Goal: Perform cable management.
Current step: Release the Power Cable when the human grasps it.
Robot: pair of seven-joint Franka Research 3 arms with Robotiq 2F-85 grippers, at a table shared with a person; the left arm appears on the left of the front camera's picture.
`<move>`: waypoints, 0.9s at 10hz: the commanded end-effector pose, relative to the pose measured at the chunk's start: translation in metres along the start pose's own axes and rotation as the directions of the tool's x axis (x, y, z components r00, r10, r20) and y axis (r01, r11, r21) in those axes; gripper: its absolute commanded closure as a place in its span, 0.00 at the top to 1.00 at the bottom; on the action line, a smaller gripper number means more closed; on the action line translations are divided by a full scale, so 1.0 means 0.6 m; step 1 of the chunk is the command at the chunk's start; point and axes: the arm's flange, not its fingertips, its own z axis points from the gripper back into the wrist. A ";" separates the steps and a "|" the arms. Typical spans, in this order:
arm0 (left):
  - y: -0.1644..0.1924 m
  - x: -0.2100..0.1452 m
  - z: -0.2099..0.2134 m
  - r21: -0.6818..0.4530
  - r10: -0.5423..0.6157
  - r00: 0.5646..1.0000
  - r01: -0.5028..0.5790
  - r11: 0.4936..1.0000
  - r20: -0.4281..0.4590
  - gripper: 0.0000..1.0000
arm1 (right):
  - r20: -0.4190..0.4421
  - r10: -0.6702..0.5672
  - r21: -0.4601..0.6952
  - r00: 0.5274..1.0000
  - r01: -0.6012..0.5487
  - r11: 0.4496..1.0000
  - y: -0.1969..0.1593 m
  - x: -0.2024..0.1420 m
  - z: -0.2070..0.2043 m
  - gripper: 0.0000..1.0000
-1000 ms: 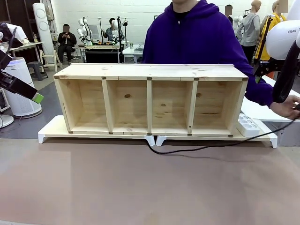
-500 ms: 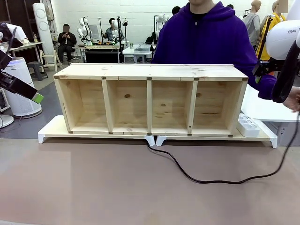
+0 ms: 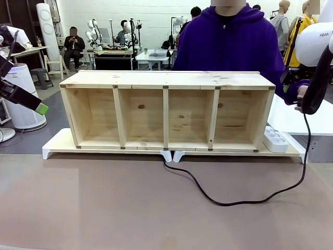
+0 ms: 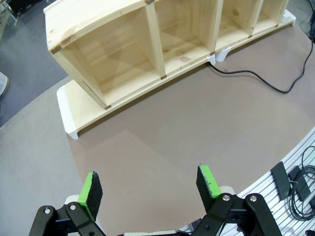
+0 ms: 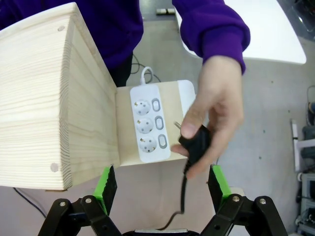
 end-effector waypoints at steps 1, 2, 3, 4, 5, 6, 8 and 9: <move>0.002 0.003 -0.002 0.005 -0.007 1.000 0.007 1.000 0.010 1.00 | -0.004 -0.001 0.000 1.000 0.001 1.000 0.000 -0.001 -0.001 0.96; 0.002 0.003 -0.002 0.005 -0.007 1.000 0.007 1.000 0.010 1.00 | -0.004 -0.001 0.000 1.000 0.001 1.000 0.000 -0.001 -0.001 0.96; 0.002 0.003 -0.002 0.005 -0.007 1.000 0.007 1.000 0.010 1.00 | -0.004 -0.001 0.000 1.000 0.001 1.000 0.000 -0.001 -0.001 0.96; 0.002 0.003 -0.002 0.005 -0.007 1.000 0.007 1.000 0.010 1.00 | -0.004 -0.001 0.000 1.000 0.001 1.000 0.000 -0.001 -0.001 0.96; 0.002 0.003 -0.002 0.005 -0.007 1.000 0.007 1.000 0.010 1.00 | -0.004 -0.001 0.000 1.000 0.001 1.000 0.000 -0.001 -0.001 0.96; 0.002 0.003 -0.002 0.005 -0.007 1.000 0.007 1.000 0.010 1.00 | -0.004 -0.001 0.000 1.000 0.001 1.000 0.000 -0.001 -0.001 0.96; 0.002 0.003 -0.002 0.005 -0.007 1.000 0.007 1.000 0.010 1.00 | -0.004 -0.001 0.000 1.000 0.001 1.000 0.000 -0.001 -0.001 0.96; 0.002 0.003 -0.002 0.005 -0.007 1.000 0.007 1.000 0.010 1.00 | -0.004 -0.001 0.000 1.000 0.001 1.000 0.000 -0.001 -0.001 0.96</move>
